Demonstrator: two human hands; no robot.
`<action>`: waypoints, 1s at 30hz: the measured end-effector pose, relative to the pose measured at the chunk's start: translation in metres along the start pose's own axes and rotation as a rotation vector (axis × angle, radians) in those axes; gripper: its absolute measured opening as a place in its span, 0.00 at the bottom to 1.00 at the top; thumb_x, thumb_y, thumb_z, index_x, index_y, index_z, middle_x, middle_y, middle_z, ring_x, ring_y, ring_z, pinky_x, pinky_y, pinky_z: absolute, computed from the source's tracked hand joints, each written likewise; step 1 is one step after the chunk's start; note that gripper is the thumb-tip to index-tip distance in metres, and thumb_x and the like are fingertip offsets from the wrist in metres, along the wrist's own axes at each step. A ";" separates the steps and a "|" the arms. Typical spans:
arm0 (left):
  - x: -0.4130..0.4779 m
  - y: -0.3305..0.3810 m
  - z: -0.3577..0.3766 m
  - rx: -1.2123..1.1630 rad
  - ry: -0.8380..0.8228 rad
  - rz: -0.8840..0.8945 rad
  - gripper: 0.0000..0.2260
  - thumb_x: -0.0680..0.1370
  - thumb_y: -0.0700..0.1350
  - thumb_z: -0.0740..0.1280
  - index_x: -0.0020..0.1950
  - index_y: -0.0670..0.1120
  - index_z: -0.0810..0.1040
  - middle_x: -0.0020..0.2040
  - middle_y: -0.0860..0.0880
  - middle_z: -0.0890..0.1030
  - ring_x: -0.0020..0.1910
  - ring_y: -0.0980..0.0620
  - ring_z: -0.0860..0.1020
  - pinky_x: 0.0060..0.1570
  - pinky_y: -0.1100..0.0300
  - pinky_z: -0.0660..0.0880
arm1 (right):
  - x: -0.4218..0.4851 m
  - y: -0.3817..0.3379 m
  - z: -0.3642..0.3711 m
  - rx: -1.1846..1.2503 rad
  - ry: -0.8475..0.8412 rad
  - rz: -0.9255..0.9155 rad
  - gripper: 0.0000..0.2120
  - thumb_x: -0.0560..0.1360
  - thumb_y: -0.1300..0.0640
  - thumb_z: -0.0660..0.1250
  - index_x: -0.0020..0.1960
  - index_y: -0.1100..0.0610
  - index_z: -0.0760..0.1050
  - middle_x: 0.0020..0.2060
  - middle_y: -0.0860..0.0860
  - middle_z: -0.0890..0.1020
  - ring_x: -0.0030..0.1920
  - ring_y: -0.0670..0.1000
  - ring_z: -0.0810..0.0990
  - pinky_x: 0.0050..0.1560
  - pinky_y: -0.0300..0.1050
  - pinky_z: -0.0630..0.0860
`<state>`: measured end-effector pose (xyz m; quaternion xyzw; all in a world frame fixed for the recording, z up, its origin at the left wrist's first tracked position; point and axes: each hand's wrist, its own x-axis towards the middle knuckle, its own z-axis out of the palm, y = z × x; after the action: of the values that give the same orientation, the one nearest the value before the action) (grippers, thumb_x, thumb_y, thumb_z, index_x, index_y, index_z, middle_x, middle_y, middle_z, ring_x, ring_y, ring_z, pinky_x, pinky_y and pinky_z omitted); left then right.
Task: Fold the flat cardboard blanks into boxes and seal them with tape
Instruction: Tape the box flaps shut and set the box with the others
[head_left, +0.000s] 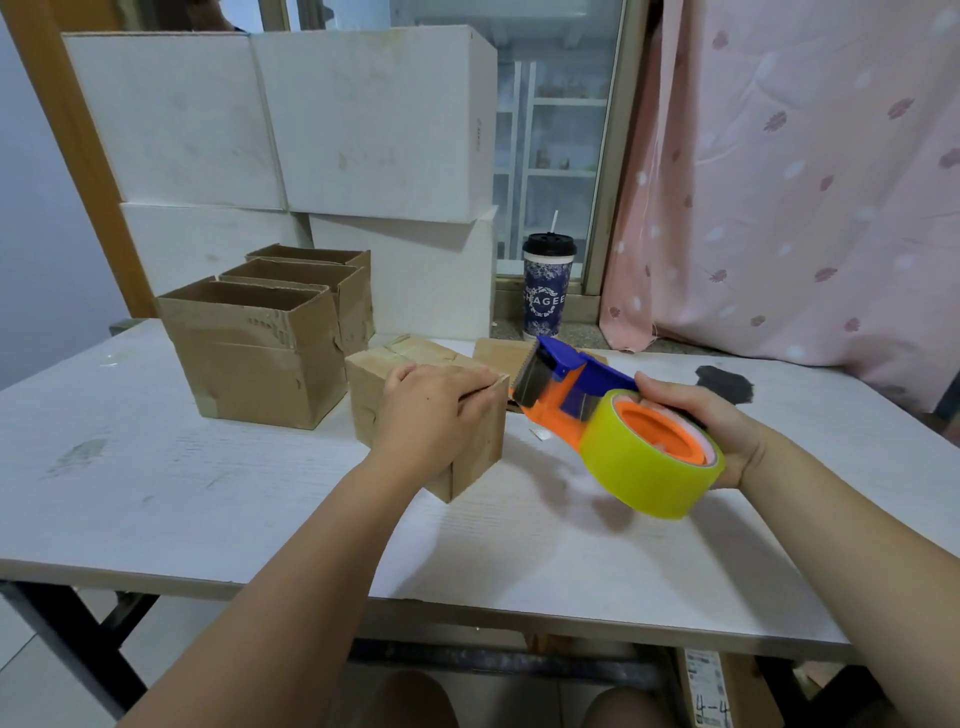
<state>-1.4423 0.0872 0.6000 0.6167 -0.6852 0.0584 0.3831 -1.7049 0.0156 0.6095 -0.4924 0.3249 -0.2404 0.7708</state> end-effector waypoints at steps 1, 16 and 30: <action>0.001 -0.001 -0.003 -0.039 -0.054 -0.001 0.10 0.79 0.50 0.62 0.57 0.58 0.81 0.56 0.60 0.81 0.60 0.57 0.73 0.67 0.55 0.51 | 0.001 -0.003 0.004 -0.002 -0.020 -0.024 0.33 0.47 0.44 0.85 0.47 0.58 0.84 0.41 0.56 0.84 0.39 0.55 0.82 0.45 0.47 0.78; 0.007 -0.017 -0.025 -0.092 -0.108 -0.023 0.19 0.74 0.31 0.57 0.55 0.47 0.81 0.52 0.50 0.80 0.53 0.50 0.75 0.52 0.63 0.69 | 0.041 -0.041 0.066 -0.087 0.053 -0.211 0.20 0.68 0.39 0.67 0.49 0.53 0.83 0.42 0.54 0.78 0.34 0.49 0.75 0.40 0.43 0.74; 0.029 0.009 -0.038 -1.145 0.189 -0.702 0.11 0.77 0.53 0.66 0.51 0.46 0.79 0.44 0.50 0.84 0.48 0.51 0.82 0.51 0.56 0.76 | 0.054 -0.060 0.117 -1.033 0.193 -0.768 0.22 0.72 0.40 0.68 0.64 0.32 0.69 0.57 0.33 0.77 0.55 0.37 0.77 0.53 0.33 0.72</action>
<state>-1.4317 0.0873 0.6469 0.4947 -0.3309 -0.3880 0.7037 -1.5851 0.0249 0.6854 -0.8569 0.2672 -0.3547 0.2616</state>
